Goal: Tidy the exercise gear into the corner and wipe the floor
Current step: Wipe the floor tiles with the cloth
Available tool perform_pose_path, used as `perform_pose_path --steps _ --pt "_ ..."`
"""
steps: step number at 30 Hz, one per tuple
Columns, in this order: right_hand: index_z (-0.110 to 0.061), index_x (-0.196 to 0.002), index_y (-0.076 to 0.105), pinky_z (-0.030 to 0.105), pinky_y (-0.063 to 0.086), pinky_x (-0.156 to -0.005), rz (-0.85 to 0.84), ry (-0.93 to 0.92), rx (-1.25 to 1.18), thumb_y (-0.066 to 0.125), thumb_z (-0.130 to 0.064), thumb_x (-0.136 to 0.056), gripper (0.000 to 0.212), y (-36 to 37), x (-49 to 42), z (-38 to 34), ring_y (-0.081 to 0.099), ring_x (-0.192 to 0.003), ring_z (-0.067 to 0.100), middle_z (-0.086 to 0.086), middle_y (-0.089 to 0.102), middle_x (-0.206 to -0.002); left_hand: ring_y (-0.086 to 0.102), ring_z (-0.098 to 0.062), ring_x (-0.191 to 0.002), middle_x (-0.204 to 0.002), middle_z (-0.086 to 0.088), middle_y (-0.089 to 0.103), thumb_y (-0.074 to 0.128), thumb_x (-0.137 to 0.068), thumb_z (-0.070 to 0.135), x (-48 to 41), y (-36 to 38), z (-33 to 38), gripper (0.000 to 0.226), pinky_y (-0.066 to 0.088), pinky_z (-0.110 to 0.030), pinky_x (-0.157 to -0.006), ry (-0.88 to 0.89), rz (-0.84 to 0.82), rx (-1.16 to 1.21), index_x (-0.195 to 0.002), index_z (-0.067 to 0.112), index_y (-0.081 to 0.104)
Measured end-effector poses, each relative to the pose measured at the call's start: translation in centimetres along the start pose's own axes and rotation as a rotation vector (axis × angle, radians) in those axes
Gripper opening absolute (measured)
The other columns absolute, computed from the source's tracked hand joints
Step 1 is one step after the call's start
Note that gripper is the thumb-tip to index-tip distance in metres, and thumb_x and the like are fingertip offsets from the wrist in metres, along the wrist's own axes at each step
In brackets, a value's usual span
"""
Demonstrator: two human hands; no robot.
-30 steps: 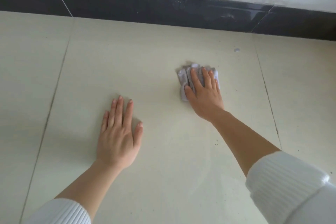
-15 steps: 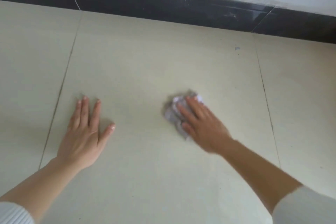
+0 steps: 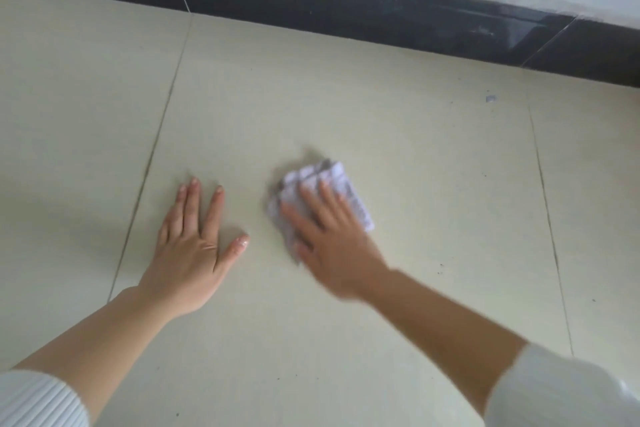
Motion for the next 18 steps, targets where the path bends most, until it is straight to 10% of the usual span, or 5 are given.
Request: perform_pose_path --steps 5,9,13,18 --pt "-0.028 -0.152 0.018 0.041 0.007 -0.116 -0.186 -0.182 0.024 0.030 -0.042 -0.100 0.055 -0.1 4.6 0.4 0.001 -0.148 0.024 -0.003 0.012 -0.160 -0.033 -0.011 -0.139 -0.157 -0.003 -0.027 -0.015 -0.066 0.084 -0.1 -0.2 0.0 0.101 -0.008 -0.034 -0.116 -0.031 -0.078 0.037 -0.149 0.027 -0.016" --pt "-0.029 -0.152 0.018 0.047 0.019 -0.116 -0.100 0.150 0.124 0.025 -0.056 -0.094 0.064 -1.9 1.4 7.1 0.013 -0.146 0.031 0.012 0.017 -0.158 -0.038 -0.009 -0.135 -0.154 -0.001 -0.032 -0.006 -0.072 0.079 0.0 -0.5 0.3 0.093 -0.009 -0.033 -0.115 -0.028 -0.085 0.053 -0.149 0.027 -0.017" --pt "-0.046 -0.148 -0.010 0.040 -0.006 -0.119 -0.053 0.494 0.029 0.011 -0.068 -0.091 0.064 -3.6 -3.4 11.1 -0.019 -0.146 0.022 0.006 -0.020 -0.159 -0.035 -0.010 -0.138 -0.152 0.001 -0.033 -0.007 -0.076 0.078 0.2 -0.3 0.3 0.089 -0.014 -0.028 -0.112 -0.002 -0.049 0.037 -0.148 0.028 -0.017" --pt "-0.040 -0.151 -0.002 0.044 -0.011 -0.117 0.036 0.689 -0.116 0.020 -0.064 -0.093 0.066 -3.6 -10.6 10.9 -0.019 -0.145 0.024 0.004 -0.016 -0.160 -0.024 -0.016 -0.144 -0.155 -0.001 -0.025 -0.001 -0.082 0.075 0.1 0.0 0.0 0.085 -0.011 -0.028 -0.110 0.013 0.005 -0.003 -0.151 0.026 -0.011"
Point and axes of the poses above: each hand's wrist, its own x-axis away from the middle knuckle, its own y-axis out of the palm, z = x × y, the point moved 4 cm from there along -x, towards the middle knuckle
